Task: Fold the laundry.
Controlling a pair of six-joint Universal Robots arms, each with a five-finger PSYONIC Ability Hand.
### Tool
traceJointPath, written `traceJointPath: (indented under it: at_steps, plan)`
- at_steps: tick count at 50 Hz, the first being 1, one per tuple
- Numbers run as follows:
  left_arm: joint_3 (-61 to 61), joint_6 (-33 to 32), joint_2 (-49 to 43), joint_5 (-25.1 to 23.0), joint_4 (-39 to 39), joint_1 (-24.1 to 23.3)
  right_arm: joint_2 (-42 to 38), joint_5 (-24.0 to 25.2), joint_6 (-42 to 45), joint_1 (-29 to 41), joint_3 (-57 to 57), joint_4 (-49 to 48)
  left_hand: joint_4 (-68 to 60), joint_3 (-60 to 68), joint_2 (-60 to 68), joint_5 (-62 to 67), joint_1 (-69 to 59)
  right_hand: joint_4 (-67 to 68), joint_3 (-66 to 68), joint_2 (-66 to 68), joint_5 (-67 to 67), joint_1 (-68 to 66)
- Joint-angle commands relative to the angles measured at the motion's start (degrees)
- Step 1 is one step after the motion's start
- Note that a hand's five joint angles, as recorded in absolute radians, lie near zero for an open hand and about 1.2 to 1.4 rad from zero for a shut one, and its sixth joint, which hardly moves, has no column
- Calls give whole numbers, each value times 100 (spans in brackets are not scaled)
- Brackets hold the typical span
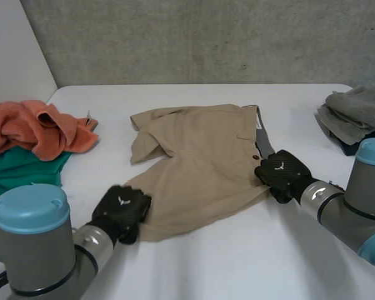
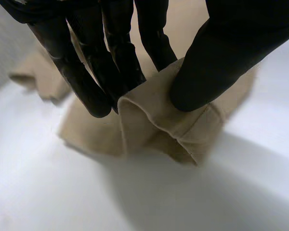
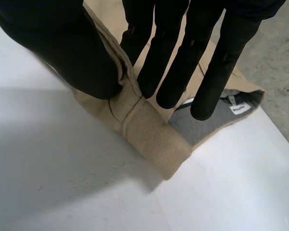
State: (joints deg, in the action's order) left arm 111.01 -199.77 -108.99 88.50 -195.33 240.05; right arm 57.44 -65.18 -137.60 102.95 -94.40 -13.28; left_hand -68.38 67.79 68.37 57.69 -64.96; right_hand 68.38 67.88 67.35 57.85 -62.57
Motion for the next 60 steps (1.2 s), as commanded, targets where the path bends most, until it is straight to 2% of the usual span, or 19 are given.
traceJointPath:
  at_steps: [1,6,7,9,10,13,14,18,20,27,34,38,45,53,60]
  plan:
    - [-132,-413,27,-34,-445,24,530,-267,-478,32,-192,194,-1162,1221,1163,1231,-1504,1162,1212,1265,1215,-1743]
    - [-97,-458,570,-280,2,42,1373,-250,-479,-12,-307,1027,-1162,1221,1163,1231,-1504,1162,1212,1265,1215,-1743]
    - [-71,-432,902,-394,273,42,1705,-189,-383,-91,-281,1665,-1162,1221,1163,1231,-1504,1162,1212,1265,1215,-1743]
    - [-62,-396,1177,-535,582,68,1919,-127,-259,-179,-237,2187,-1162,1221,1163,1231,-1504,1162,1212,1265,1215,-1743]
    - [-53,-379,1439,-692,940,103,2102,-22,-58,-292,-184,2886,-1162,1221,1163,1231,-1504,1162,1212,1265,1215,-1743]
    - [-27,-396,1749,-948,1644,165,2192,145,390,-477,-70,4023,-1162,1221,1163,1231,-1504,1162,1212,1265,1215,-1743]
    - [-27,-414,1889,-1122,2187,200,2201,207,749,-591,18,4740,-1162,1221,1163,1231,-1504,1162,1212,1265,1215,-1743]
    - [-36,-527,1864,-1483,3313,270,2088,190,1750,-759,220,6079,-1162,1221,1163,1231,-1504,1162,1212,1265,1215,-1743]
    - [-71,-642,1689,-1537,3405,332,1929,111,1973,-742,343,6136,-1162,1221,1163,1231,-1504,1162,1212,1265,1215,-1743]
    - [-1045,-1205,424,-1213,2668,482,954,-574,1263,-189,1072,5644,-1162,1221,1163,1231,-1504,1162,1212,1265,1215,-1743]
    - [-3247,-1109,-744,-738,2025,473,496,-1373,596,189,2240,4635,-1162,1221,1163,1231,-1504,1162,1212,1265,1215,-1743]
    - [-4531,-872,-1254,-764,1972,429,408,-1664,165,278,2689,4029,-1162,1221,1163,1231,-1504,1162,1212,1265,1215,-1743]
    - [-6325,-458,-2501,-702,1534,271,-48,-1805,-4,339,3033,2719,-1162,1221,1163,1231,-1504,1162,1212,1265,1215,-1743]
    - [-7934,-703,-4013,-579,848,227,-953,-2043,321,339,3226,637,-1162,1221,1163,1231,-1504,1162,1212,1265,1215,-1743]
    - [-8666,-625,-4692,-843,268,174,-1613,-2183,515,401,3490,-209,-1162,1221,1163,1231,-1504,1162,1212,1265,1215,-1743]
